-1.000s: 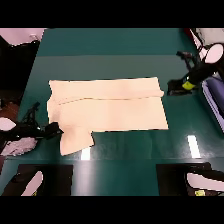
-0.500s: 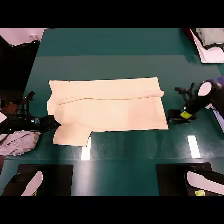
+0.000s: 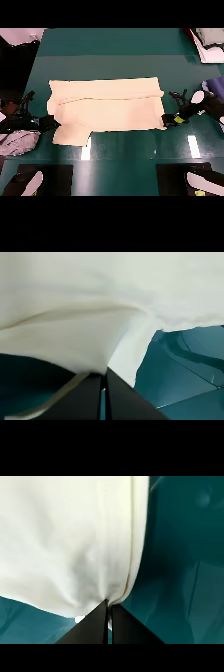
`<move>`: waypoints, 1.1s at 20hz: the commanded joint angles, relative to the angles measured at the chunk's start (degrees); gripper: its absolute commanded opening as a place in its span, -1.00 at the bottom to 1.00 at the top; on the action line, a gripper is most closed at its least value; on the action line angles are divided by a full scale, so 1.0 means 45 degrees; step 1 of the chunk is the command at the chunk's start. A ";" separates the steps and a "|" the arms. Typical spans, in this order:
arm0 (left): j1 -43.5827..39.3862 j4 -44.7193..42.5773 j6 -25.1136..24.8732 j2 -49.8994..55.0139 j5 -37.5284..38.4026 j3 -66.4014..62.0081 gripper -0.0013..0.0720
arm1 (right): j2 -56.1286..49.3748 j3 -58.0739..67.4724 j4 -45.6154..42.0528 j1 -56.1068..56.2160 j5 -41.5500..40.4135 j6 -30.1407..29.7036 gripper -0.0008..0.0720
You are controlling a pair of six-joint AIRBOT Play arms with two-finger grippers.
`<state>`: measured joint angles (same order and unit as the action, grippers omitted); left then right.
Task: Fold the shirts.
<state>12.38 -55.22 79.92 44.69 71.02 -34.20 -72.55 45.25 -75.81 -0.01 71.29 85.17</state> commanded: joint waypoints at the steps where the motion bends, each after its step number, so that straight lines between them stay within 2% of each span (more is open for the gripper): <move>1: 0.0005 0.0053 0.0000 -0.0073 0.0772 -0.0559 -0.90 | 0.0704 -0.0053 -0.0194 0.0126 0.0850 -0.0160 -0.94; 4: 0.0005 0.0262 0.0068 -0.0860 0.1506 -0.1613 -0.91 | 0.2531 -0.0053 -0.0175 -0.0777 0.2307 -0.0194 -0.94; 7: -0.0015 0.2040 0.0253 -0.1302 0.2909 -0.2229 -0.91 | 0.4216 0.0058 -0.0151 -0.2108 0.4119 -0.0180 -0.95; 10: -0.1049 0.2064 0.0243 -0.1277 0.2739 -0.2317 -0.90 | 0.5110 0.0680 -0.0078 -0.2453 0.3963 -0.0175 -0.96; 12: -0.1656 0.1205 0.0248 -0.1277 0.1608 -0.2322 -0.90 | 0.5076 0.1389 0.0189 -0.2278 0.3109 -0.0131 -0.95; 17: -0.1749 -0.0617 0.0291 -0.0942 -0.3041 -0.2322 -0.90 | 0.3366 0.3230 0.0253 -0.1355 0.0597 0.0306 -0.95; 22: -0.1749 -0.0685 0.0272 0.1107 -0.5848 -0.2322 -0.90 | 0.0656 0.4823 0.0248 -0.0869 -0.0908 0.0476 -0.95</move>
<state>4.62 -57.14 81.10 45.43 54.52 -44.58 -63.59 63.05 -74.72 -4.95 72.34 86.35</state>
